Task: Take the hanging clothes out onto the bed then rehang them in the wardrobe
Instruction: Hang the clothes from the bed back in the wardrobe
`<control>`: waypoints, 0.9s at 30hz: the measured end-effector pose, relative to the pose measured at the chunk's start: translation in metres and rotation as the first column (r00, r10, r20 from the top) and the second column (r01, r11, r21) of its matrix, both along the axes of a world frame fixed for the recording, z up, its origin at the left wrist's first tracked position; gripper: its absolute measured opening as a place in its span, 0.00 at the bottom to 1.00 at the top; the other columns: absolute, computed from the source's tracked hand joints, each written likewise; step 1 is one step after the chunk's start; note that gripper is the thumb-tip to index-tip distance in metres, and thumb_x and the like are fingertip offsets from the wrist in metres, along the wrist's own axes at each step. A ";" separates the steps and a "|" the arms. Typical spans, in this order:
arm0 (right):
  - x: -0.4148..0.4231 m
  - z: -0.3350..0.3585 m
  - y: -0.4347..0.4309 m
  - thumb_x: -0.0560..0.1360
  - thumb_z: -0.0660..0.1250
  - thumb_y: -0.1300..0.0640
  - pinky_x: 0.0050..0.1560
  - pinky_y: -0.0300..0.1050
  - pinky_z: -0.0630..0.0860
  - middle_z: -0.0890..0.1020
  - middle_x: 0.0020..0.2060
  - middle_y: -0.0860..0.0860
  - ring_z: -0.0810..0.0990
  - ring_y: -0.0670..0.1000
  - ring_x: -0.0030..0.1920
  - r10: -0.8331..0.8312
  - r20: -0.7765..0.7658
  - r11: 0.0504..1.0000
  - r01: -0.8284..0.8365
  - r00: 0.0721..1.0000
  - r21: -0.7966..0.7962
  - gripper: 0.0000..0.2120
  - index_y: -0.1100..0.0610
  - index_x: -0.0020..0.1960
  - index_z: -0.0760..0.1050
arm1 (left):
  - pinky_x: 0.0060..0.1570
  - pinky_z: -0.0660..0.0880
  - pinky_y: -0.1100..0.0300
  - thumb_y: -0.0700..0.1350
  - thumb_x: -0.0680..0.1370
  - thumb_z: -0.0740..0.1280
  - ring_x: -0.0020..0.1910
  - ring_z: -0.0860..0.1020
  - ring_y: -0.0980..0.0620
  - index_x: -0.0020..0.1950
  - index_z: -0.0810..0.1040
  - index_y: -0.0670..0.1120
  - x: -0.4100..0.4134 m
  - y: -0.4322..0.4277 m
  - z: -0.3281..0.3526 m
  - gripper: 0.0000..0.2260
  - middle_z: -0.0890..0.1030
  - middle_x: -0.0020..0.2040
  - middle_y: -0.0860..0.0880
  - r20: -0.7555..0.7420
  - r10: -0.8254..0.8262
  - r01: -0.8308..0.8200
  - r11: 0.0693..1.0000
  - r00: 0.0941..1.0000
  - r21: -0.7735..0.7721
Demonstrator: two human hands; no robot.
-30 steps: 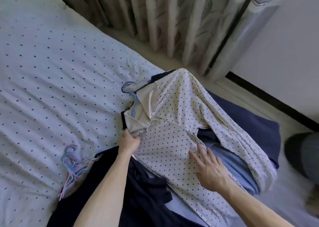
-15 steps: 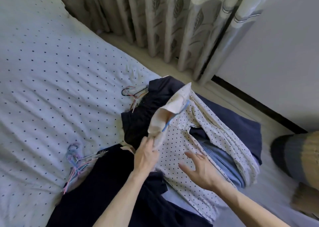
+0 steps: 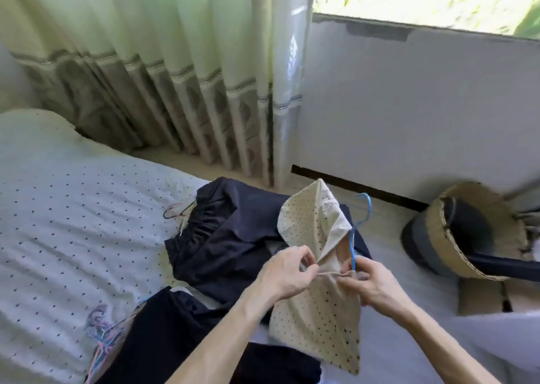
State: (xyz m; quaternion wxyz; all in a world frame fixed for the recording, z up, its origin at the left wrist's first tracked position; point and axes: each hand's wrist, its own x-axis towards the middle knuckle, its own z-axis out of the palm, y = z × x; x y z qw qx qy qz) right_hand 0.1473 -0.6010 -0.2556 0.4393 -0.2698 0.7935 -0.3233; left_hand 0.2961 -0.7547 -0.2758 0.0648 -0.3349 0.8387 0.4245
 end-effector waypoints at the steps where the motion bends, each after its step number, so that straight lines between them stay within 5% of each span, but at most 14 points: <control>1: -0.011 0.013 0.025 0.72 0.73 0.55 0.31 0.40 0.71 0.76 0.28 0.43 0.72 0.44 0.29 0.001 -0.008 1.000 -0.001 1.000 -0.007 0.06 0.51 0.40 0.76 | 0.57 0.76 0.53 0.60 0.74 0.64 0.52 0.77 0.58 0.52 0.76 0.56 -0.017 0.003 0.014 0.12 0.79 0.51 0.58 -0.077 -0.010 0.005 0.997 0.997 -0.074; 5: -0.044 0.073 0.132 0.73 0.73 0.56 0.34 0.36 0.65 0.73 0.28 0.42 0.68 0.42 0.29 -0.048 -0.071 0.996 0.042 0.996 -0.073 0.05 0.52 0.41 0.77 | 0.71 0.63 0.61 0.64 0.75 0.65 0.68 0.68 0.58 0.69 0.73 0.59 -0.103 0.068 0.090 0.23 0.73 0.68 0.57 -0.345 -0.330 0.224 0.923 0.879 -0.313; 8: -0.053 0.119 0.217 0.74 0.73 0.58 0.35 0.33 0.66 0.75 0.28 0.40 0.70 0.40 0.30 -0.161 -0.064 0.976 0.150 0.985 -0.158 0.06 0.51 0.40 0.78 | 0.68 0.65 0.64 0.57 0.78 0.66 0.67 0.71 0.60 0.64 0.79 0.58 -0.157 0.161 0.148 0.15 0.77 0.65 0.58 -0.438 -0.579 0.483 0.815 0.688 -0.319; 10: -0.050 0.140 0.277 0.74 0.73 0.58 0.34 0.31 0.66 0.74 0.28 0.40 0.70 0.40 0.30 -0.256 -0.066 0.952 0.240 0.964 -0.192 0.06 0.52 0.40 0.78 | 0.58 0.72 0.66 0.46 0.81 0.66 0.55 0.79 0.61 0.54 0.82 0.56 -0.180 0.223 0.173 0.07 0.83 0.56 0.57 -0.483 -0.600 0.625 0.770 0.637 -0.133; 14: -0.034 0.154 0.386 0.72 0.75 0.54 0.42 0.36 0.72 0.79 0.34 0.38 0.75 0.43 0.35 -0.511 -0.115 0.851 0.482 0.852 -0.206 0.05 0.50 0.47 0.82 | 0.51 0.78 0.54 0.44 0.82 0.63 0.45 0.81 0.56 0.39 0.77 0.65 -0.218 0.327 0.191 0.18 0.84 0.49 0.55 -0.513 -0.675 0.724 0.675 0.531 -0.139; 23: 0.019 0.133 0.580 0.74 0.72 0.45 0.59 0.37 0.75 0.81 0.53 0.37 0.80 0.36 0.52 -0.820 -0.365 0.519 0.841 0.441 -0.149 0.21 0.37 0.65 0.73 | 0.43 0.74 0.66 0.43 0.83 0.61 0.39 0.80 0.58 0.49 0.79 0.63 -0.261 0.506 0.191 0.15 0.84 0.42 0.53 -0.599 -0.722 0.832 0.532 0.347 -0.159; 27: 0.038 0.128 0.622 0.80 0.63 0.47 0.44 0.39 0.73 0.81 0.37 0.41 0.79 0.44 0.42 -0.767 -0.525 0.442 0.897 0.369 -0.016 0.05 0.41 0.47 0.77 | 0.48 0.78 0.60 0.45 0.83 0.60 0.44 0.83 0.58 0.52 0.79 0.60 -0.283 0.552 0.190 0.12 0.84 0.42 0.56 -0.609 -0.718 0.836 0.526 0.338 -0.156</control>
